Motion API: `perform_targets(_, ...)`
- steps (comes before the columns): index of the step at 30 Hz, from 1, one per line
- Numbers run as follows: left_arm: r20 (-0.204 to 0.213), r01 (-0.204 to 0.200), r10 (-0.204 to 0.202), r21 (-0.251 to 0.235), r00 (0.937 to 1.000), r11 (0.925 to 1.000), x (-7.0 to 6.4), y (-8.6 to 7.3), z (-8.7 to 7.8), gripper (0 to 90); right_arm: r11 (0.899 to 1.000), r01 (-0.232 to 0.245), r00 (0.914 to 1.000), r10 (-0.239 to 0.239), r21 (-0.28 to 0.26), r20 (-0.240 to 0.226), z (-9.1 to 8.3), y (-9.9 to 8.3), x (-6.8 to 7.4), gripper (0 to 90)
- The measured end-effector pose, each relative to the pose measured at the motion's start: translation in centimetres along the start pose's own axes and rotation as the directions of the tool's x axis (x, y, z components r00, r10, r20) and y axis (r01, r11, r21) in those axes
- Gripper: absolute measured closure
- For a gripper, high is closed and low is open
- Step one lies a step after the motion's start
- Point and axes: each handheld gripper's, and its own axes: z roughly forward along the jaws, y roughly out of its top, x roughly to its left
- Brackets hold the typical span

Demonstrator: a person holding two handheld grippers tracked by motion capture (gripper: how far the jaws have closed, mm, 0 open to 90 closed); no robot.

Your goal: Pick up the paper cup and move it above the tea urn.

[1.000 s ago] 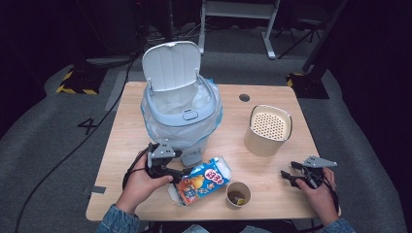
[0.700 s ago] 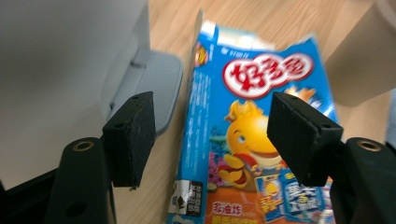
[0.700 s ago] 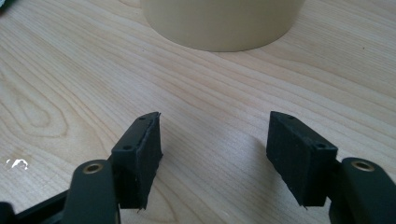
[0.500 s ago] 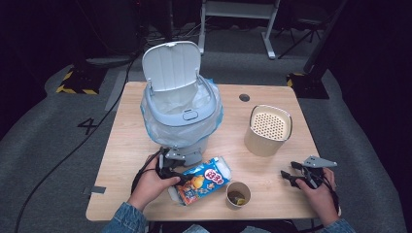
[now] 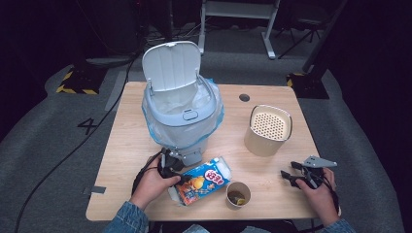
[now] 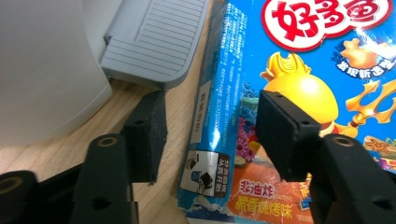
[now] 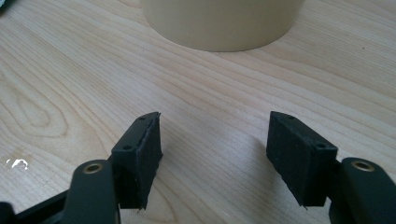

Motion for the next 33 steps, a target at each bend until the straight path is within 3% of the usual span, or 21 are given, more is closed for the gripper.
perform_targets(4, 0.023, 0.015, -0.016, 0.015, 0.9996, 0.9998, -0.1, -0.1, 0.3, 50.0, 1.0, 0.0, 1.0, 0.0, 0.0, 0.0, 0.0, 0.0, 0.0, 35.8)
perform_targets(7, 0.026, -0.011, 0.01, 0.032, 0.9996, 0.9994, -0.2, 0.0, 0.4, 53.9, 1.0, 0.0, 1.0, 0.0, 0.0, 0.0, 0.0, 0.0, 0.0, 35.7)
perform_targets(8, 0.019, -0.018, 0.017, 0.033, 0.9997, 0.9993, -0.3, 0.0, 0.4, 55.5, 1.0, 0.0, 1.0, 0.0, 0.0, 0.0, 0.0, 0.0, 0.0, 35.8)
perform_targets(9, 0.003, -0.025, 0.025, 0.032, 0.9997, 0.9992, -0.3, -0.1, 0.4, 64.3, 1.0, 0.0, 1.0, 0.0, 0.0, 0.0, 0.0, 0.0, 0.0, 35.8)
perform_targets(12, -0.02, -0.042, 0.043, 0.04, 0.9989, 0.9983, -0.3, -0.1, 0.3, 70.9, 1.0, 0.0, 1.0, 0.0, 0.0, 0.0, 0.0, 0.0, 0.0, 35.8)
perform_targets(15, -0.01, -0.048, 0.048, 0.022, 0.9988, 0.9986, -0.2, -0.1, -0.4, 82.6, 1.0, 0.0, 1.0, 0.0, 0.0, 0.0, 0.0, 0.0, 0.0, 35.7)
perform_targets(22, 0.037, -0.029, 0.032, -0.077, 0.9988, 0.9966, -0.6, -0.6, -2.5, 84.0, 1.0, 0.0, 1.0, 0.0, 0.0, 0.0, 0.0, 0.0, 0.0, 35.8)
perform_targets(25, 0.058, -0.024, 0.032, -0.142, 0.9978, 0.9896, -1.1, -0.9, -3.6, 84.2, 1.0, 0.0, 1.0, 0.0, 0.0, 0.0, 0.0, 0.0, 0.0, 35.7)
perform_targets(28, 0.066, -0.032, 0.046, -0.206, 0.9968, 0.978, -1.6, -1.3, -4.8, 84.6, 1.0, -0.002, 1.0, 0.002, 0.0, -0.001, 0.0, 0.0, 0.0, 35.7)
perform_targets(33, 0.06, -0.036, 0.059, -0.335, 0.9964, 0.9416, -2.1, -1.3, -7.0, 85.2, 1.0, -0.002, 1.0, 0.002, 0.0, -0.002, 0.0, 0.0, 0.0, 35.7)
